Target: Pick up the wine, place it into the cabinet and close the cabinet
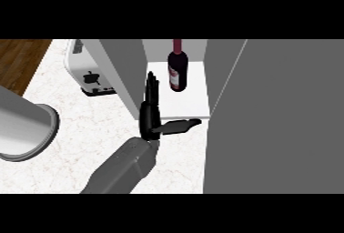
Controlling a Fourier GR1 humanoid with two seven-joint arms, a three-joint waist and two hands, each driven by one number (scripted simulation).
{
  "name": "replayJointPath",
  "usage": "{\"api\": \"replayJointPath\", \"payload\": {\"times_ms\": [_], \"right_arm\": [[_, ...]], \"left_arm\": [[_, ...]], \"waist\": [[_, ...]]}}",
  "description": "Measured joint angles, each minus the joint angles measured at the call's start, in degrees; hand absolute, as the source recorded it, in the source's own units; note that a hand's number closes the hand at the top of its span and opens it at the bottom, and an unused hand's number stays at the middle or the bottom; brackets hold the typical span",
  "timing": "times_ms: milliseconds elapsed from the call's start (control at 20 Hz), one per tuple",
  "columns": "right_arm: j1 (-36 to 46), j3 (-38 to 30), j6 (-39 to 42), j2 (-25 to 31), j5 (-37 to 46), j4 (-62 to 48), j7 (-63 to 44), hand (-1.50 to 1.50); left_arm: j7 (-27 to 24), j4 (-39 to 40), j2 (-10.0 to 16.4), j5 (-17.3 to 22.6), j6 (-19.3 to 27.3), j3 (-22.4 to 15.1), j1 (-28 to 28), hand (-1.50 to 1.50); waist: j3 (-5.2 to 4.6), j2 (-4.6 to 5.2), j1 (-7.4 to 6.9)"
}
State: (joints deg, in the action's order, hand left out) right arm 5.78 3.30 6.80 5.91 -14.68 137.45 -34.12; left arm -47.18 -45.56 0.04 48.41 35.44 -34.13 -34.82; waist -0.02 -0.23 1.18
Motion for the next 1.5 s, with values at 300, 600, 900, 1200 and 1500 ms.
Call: {"api": "replayJointPath", "payload": {"times_ms": [300,600,900,1200,1500], "right_arm": [[-1.1,-2.0,0.8,1.2,0.2,0.3,1.0,-1.50],[-0.6,-2.6,0.9,1.2,0.3,-0.1,1.7,-1.50],[-1.8,-1.4,0.6,0.6,0.7,0.2,1.8,-1.50],[-0.9,-3.2,1.6,2.0,0.4,0.3,0.6,-1.50],[-2.9,-1.3,4.0,1.7,-0.3,0.3,-0.3,1.50]], "left_arm": [[2.8,-12.2,0.2,-4.0,6.6,-5.1,6.4,-1.50],[5.3,-26.9,1.5,-8.6,11.6,-10.1,14.8,-1.50],[10.3,-39.4,4.3,-13.7,18.0,-13.1,21.1,-1.50],[11.3,-49.7,7.0,-17.7,19.8,-16.0,28.8,-1.50],[12.6,-59.9,14.8,-19.4,18.6,-18.2,34.7,-1.50]], "waist": [[0.04,-0.06,-0.87],[0.04,-0.04,-1.28],[0.04,-0.03,-1.27],[0.03,0.01,-1.25],[0.05,-0.02,-1.19]]}}
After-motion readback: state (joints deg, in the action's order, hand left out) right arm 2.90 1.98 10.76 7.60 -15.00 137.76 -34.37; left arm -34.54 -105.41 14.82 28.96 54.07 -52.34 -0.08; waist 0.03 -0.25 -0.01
